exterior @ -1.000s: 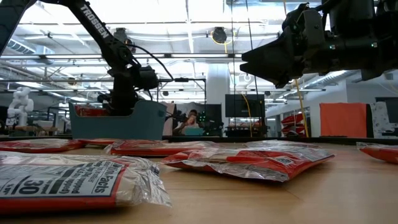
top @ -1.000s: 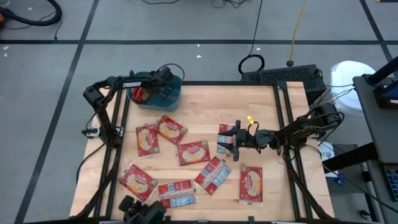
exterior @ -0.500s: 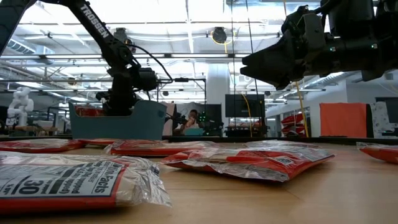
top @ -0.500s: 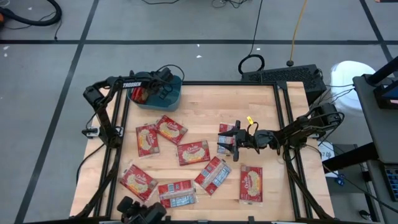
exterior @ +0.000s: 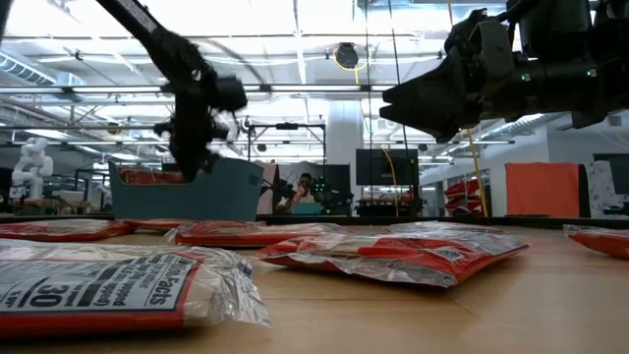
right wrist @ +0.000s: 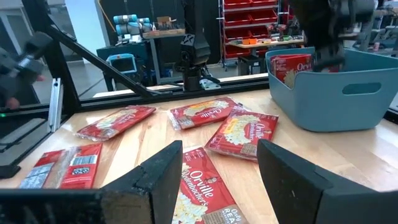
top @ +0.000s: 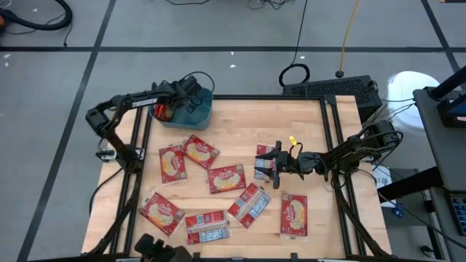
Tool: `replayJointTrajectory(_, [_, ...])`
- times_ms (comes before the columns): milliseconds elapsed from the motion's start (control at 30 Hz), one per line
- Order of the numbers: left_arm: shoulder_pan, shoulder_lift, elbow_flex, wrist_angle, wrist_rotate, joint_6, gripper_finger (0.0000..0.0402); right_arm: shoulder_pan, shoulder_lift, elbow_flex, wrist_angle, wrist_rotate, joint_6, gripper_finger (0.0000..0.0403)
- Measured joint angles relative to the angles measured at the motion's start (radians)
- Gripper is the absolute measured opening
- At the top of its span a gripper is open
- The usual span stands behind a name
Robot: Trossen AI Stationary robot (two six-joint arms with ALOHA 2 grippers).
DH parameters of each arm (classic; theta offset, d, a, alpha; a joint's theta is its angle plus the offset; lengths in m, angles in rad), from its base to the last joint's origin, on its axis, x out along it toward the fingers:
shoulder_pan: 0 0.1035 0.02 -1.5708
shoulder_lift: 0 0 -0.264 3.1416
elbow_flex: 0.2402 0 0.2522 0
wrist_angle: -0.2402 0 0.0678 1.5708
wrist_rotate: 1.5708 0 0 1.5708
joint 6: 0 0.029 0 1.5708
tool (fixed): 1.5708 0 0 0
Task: Sort popcorn bags into baskets
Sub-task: Put the red popcorn bag into the blue bin
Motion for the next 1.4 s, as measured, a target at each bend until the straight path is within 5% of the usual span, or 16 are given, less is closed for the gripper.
replayJointTrajectory(267, [-0.174,-0.232,-0.008,0.077,0.267,0.050,0.0072,0.000,0.000,0.000,-0.001,0.031,0.073,0.0201])
replayJointTrajectory(500, [-0.484,-0.405,-0.171,0.220,0.281,0.045,0.0072,0.008,0.000,0.000,-0.027,0.067,0.203,0.0201])
replayJointTrajectory(700, [-0.763,-0.532,-0.347,0.418,0.280,-0.038,0.0072,0.089,0.000,0.005,-0.074,0.228,0.260,0.0201])
replayJointTrajectory(1033, [-1.127,-0.545,-0.539,0.717,0.159,-0.075,0.0072,0.245,0.001,0.130,-0.313,0.425,0.288,0.0201])
replayJointTrajectory(1400, [-1.251,-0.483,-0.632,0.857,-0.043,-0.194,0.0072,0.335,0.001,0.280,-0.570,0.486,0.315,0.0201])
